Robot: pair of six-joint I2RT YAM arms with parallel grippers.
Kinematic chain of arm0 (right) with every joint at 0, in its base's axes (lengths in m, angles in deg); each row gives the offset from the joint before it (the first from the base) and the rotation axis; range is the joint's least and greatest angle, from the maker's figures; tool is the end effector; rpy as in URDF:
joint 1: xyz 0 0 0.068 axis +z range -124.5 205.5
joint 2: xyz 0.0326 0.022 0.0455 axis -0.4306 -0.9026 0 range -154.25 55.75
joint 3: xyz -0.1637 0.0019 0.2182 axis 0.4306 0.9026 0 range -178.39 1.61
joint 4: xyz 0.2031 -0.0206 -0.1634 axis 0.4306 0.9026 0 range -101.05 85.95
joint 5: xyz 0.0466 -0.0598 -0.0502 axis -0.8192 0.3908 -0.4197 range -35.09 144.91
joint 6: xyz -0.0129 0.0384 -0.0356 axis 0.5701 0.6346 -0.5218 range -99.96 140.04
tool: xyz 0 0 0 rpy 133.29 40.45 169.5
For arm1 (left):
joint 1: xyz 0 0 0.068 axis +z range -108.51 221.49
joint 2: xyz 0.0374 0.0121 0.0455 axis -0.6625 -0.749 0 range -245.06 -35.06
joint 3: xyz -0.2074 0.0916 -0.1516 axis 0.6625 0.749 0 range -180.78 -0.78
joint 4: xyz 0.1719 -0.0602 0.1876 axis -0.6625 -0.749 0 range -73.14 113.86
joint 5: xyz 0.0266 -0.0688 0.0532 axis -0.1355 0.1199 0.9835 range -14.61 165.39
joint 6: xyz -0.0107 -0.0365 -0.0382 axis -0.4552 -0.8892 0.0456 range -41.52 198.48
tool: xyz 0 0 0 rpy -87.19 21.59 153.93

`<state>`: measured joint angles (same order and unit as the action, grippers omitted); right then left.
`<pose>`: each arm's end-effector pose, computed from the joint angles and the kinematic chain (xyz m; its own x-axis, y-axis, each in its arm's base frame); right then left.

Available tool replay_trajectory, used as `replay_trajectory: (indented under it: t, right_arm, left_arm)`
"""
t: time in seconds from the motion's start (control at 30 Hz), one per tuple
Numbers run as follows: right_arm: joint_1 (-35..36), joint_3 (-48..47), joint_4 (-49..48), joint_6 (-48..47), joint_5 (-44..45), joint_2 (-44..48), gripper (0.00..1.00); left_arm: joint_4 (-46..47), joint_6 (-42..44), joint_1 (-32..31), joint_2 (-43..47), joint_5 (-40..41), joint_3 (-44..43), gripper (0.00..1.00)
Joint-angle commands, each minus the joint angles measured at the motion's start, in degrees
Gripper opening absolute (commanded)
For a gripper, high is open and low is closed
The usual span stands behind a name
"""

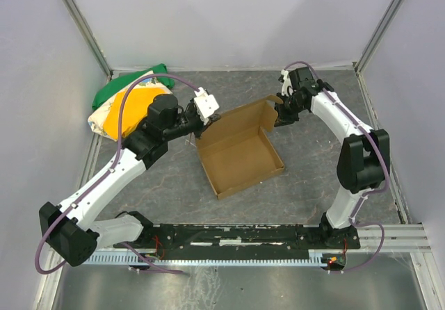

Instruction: Fold the paper box

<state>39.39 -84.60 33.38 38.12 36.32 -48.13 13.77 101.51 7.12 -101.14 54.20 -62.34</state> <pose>0.3714 0.1035 0.2573 -0.9311 0.0728 -0.3575 -0.0877 0.9065 0.4131 0.2120 -0.1607 0.3682 0.1273 0.3549 -0.9262 0.8315 0.4709 0.2947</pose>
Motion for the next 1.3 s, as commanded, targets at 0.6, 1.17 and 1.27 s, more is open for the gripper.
replay_trajectory:
  t: [0.6, 1.17, 1.27]
  right_arm:
    - [2.89, 6.82, -1.27, -0.95, -1.76, 6.9, 0.26]
    - [3.03, 10.83, -1.48, 0.0, -3.73, 10.51, 0.26]
    - [3.46, 10.93, -0.79, 0.47, -5.44, 10.48, 0.26]
  left_arm:
    - [-0.13, -5.47, 0.1, 5.04, -8.13, 3.18, 0.03]
    - [-4.6, -9.18, -1.64, 8.07, -9.83, 6.98, 0.03]
    - [-4.51, -9.1, -2.08, 6.56, -9.83, 5.8, 0.03]
